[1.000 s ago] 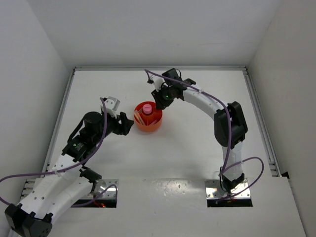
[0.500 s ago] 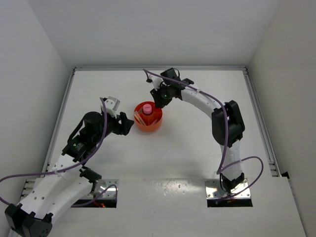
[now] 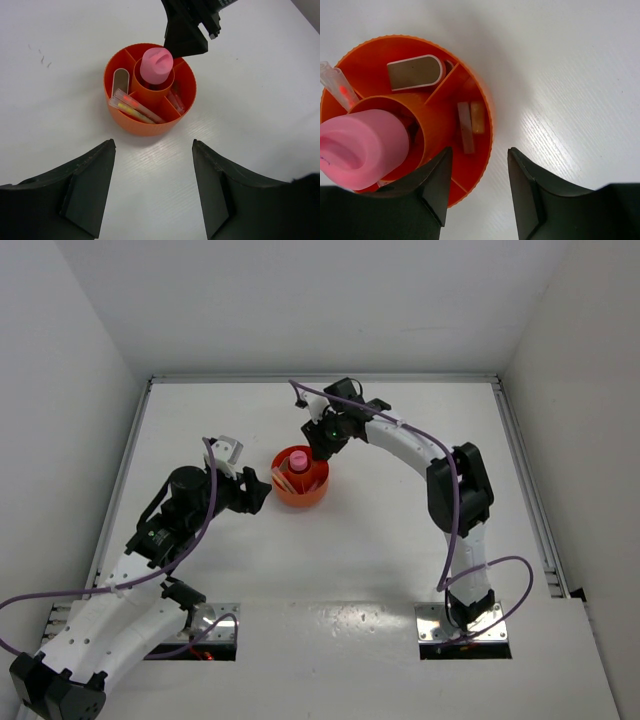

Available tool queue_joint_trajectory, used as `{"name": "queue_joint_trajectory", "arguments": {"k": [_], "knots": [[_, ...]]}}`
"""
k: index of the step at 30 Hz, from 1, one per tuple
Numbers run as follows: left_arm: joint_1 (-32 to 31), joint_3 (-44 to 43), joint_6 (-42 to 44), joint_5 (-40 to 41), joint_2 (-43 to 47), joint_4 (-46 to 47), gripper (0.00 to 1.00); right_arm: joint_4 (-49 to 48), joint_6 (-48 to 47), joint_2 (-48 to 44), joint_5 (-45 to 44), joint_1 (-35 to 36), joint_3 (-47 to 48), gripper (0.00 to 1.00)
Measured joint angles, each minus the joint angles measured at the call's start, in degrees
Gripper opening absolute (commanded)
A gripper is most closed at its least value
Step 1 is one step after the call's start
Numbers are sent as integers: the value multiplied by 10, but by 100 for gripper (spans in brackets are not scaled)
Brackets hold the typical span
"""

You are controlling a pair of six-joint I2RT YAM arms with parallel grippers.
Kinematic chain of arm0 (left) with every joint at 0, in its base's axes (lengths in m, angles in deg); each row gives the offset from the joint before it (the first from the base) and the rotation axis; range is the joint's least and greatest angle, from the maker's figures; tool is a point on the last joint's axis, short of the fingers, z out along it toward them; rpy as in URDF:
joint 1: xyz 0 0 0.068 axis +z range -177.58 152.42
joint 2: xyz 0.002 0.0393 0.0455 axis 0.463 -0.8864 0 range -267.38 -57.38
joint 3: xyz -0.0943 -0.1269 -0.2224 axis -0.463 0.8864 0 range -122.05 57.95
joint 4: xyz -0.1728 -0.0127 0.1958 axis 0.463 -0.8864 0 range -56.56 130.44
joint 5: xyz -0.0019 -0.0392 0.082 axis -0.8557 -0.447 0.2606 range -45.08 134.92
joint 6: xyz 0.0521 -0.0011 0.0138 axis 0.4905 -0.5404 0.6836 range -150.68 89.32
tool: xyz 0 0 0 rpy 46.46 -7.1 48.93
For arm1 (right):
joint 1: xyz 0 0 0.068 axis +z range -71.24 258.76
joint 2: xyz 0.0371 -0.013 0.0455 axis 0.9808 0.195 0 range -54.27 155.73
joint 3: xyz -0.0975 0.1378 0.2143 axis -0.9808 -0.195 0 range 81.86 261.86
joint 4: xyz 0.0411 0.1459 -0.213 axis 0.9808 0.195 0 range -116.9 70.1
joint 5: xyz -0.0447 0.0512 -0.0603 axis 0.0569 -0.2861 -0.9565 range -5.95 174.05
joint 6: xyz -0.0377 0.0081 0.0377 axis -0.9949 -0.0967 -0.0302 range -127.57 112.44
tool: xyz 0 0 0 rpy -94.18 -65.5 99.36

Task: Sort the stationery into containers
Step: Place the stationery in the storage box, then reset both arms

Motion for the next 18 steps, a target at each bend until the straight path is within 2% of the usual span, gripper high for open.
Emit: {"name": "queue_joint_trajectory", "arguments": {"k": [7, 8, 9, 11, 12, 13, 14, 15, 16, 18], "knots": [[0, 0, 0, 0, 0, 0, 67, -6, 0, -5, -15, 0, -6, 48], [0, 0, 0, 0, 0, 0, 61, -15, -2, -14, -35, 0, -18, 48], [0, 0, -2, 0, 0, 0, 38, -31, -2, -29, -64, 0, -38, 56], [0, 0, -5, 2, 0, 0, 14, -80, 0, -87, -139, -1, -116, 76], [0, 0, -6, 5, -2, 0, 6, -111, 2, -116, -177, -3, -155, 85], [0, 0, -8, 10, -4, 0, 6, -136, 6, -151, -207, -9, -192, 91], [0, 0, -8, 17, -10, -1, 13, -150, 12, -182, -230, -18, -220, 93], [0, 0, -9, 27, -18, -2, 51, -162, 16, -207, -246, -27, -237, 100], [0, -1, -9, 37, -25, -5, 70, -176, 23, -230, -260, -37, -252, 100], [0, -4, -16, 60, -46, -15, 97, -195, 35, -273, -296, -54, -276, 100]]}}
